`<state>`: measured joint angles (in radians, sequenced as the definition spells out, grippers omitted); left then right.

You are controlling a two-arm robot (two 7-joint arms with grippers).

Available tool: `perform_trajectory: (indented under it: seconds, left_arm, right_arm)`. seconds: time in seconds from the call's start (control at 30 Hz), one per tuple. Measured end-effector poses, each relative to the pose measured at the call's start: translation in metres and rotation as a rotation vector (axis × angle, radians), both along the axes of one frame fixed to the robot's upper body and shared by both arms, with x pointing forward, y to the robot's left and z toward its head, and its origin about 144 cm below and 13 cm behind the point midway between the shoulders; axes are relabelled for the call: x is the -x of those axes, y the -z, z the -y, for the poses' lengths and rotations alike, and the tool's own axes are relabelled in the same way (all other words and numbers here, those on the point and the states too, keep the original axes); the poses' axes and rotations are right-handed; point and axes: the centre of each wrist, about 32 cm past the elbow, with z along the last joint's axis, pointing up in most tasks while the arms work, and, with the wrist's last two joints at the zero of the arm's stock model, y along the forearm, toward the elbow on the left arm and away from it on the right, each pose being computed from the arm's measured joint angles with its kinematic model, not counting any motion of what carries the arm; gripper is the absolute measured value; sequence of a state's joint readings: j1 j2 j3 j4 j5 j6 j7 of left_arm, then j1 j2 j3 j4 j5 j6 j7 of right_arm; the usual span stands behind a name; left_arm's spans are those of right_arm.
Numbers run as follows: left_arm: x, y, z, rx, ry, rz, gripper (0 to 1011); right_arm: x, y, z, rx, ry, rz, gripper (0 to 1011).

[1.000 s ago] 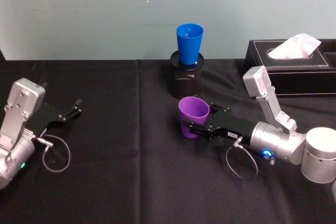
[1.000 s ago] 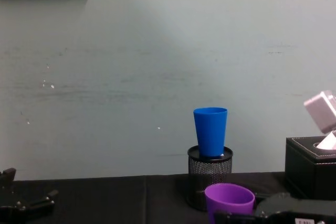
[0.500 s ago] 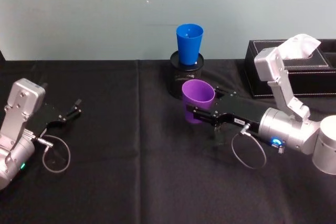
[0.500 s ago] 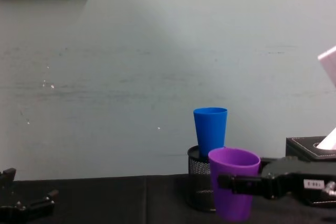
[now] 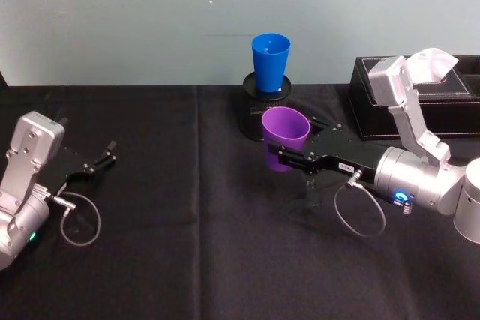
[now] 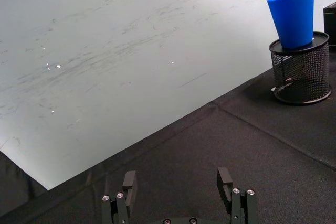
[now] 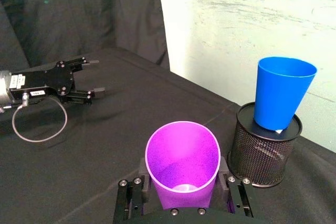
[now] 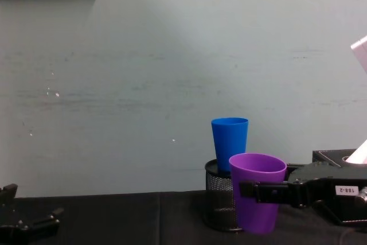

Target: Pick up one cup with a gripper and tap it against the other cup.

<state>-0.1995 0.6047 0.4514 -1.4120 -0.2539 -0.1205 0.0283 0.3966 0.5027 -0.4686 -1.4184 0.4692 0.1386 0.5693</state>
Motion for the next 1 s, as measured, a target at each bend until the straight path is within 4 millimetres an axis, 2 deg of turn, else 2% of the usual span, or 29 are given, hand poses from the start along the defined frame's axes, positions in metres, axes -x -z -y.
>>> perform_trajectory:
  seconds: [1.0]
  left_arm:
    - [0.0,0.0,0.0,0.0,0.0,0.0,1000]
  right_arm:
    - [0.0,0.0004,-0.0004,0.003,-0.004,0.002,726]
